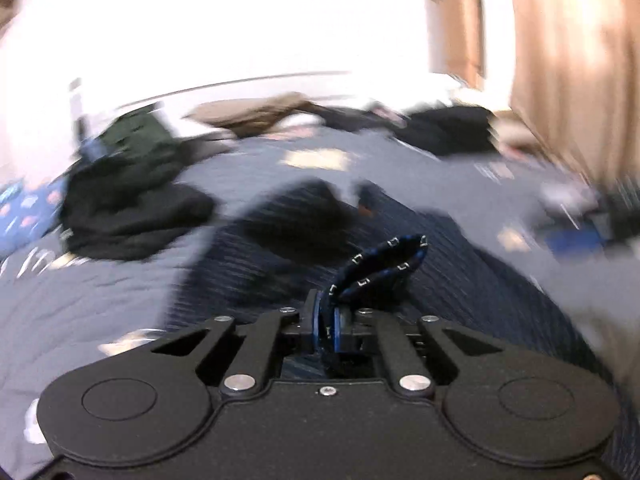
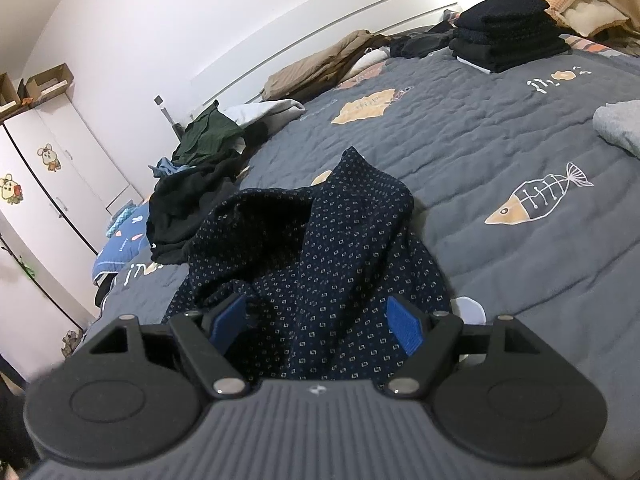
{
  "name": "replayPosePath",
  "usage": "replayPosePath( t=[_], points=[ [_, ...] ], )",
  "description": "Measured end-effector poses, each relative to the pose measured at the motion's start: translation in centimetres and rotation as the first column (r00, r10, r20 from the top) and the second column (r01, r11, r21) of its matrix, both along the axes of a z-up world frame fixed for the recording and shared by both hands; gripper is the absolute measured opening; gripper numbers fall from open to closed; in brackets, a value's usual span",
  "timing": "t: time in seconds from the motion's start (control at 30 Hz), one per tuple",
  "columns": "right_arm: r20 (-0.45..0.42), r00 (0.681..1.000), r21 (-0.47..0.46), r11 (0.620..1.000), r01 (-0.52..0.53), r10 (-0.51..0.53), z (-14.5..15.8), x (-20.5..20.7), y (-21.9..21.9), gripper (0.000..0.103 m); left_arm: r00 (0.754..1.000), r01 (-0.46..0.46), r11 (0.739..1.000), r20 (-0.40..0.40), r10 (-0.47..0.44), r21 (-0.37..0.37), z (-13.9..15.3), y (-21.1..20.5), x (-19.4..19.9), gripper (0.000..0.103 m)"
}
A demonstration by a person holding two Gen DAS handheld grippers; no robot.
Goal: Fold clothes
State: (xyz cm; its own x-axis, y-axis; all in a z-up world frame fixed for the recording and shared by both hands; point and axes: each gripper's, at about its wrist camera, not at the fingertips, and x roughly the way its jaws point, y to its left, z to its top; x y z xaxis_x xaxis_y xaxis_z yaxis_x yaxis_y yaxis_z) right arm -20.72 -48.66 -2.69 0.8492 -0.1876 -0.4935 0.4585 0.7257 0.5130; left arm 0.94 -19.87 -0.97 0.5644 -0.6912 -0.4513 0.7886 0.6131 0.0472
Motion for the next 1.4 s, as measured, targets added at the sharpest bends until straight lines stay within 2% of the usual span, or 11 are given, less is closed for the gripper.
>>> replayPosePath(
  t=[0.17,0.4,0.57,0.63,0.73,0.8,0.87,1.0,1.13,1.27,1.4],
  points=[
    [-0.003,1.000,-0.002,1.000,-0.004,0.004,-0.1,0.4,0.1,0.077,0.953,-0.294,0.955,0.060,0.296,-0.041,5.9,9.3,10.0,0.006],
    [-0.011,1.000,0.003,1.000,0.010,-0.010,-0.3,1.3,-0.1,0.077,0.700,-0.678,0.732,0.243,0.671,-0.068,10.6,17.7,20.7,0.006],
    [-0.014,1.000,-0.004,1.000,0.010,-0.010,-0.5,1.8,0.1,0.077,0.639,-0.754,0.657,0.251,0.727,0.014,9.7,17.7,25.7,0.007],
    [-0.021,1.000,-0.004,1.000,0.006,-0.006,-0.6,2.1,0.1,0.077,0.650,-0.756,0.651,0.201,0.733,0.071,8.5,16.9,26.8,0.008],
    [-0.030,1.000,0.000,1.000,-0.002,0.002,-0.8,2.4,0.1,0.077,0.693,-0.721,0.684,0.108,0.713,0.113,7.2,16.9,26.4,0.017],
    [-0.028,1.000,0.000,1.000,-0.007,0.007,-0.8,2.4,0.1,0.077,0.713,-0.701,0.705,0.109,0.693,0.105,6.6,16.8,24.8,0.046],
    [-0.024,1.000,-0.002,1.000,-0.010,0.010,-0.6,2.3,0.2,0.077,0.734,-0.679,0.727,0.127,0.667,0.104,6.3,16.8,22.7,0.055],
    [-0.015,1.000,-0.002,1.000,-0.015,0.015,-0.2,2.1,0.4,0.077,0.847,-0.532,0.831,0.101,0.522,0.161,5.7,15.4,17.4,0.054],
    [-0.034,0.999,-0.002,0.999,-0.039,0.039,0.0,1.9,0.7,0.077,0.923,-0.384,0.921,0.023,0.384,0.069,4.8,11.8,9.9,0.055],
    [-0.065,0.996,-0.021,0.997,-0.069,0.067,0.0,1.4,1.4,0.077,0.957,-0.277,0.959,-0.106,0.270,-0.059,2.5,8.4,3.1,0.055],
    [-0.093,0.992,-0.059,0.994,-0.091,0.085,0.0,0.0,2.4,0.077,0.964,-0.194,0.977,-0.203,0.172,-0.092,-0.5,5.0,-1.1,0.055]
  ],
)
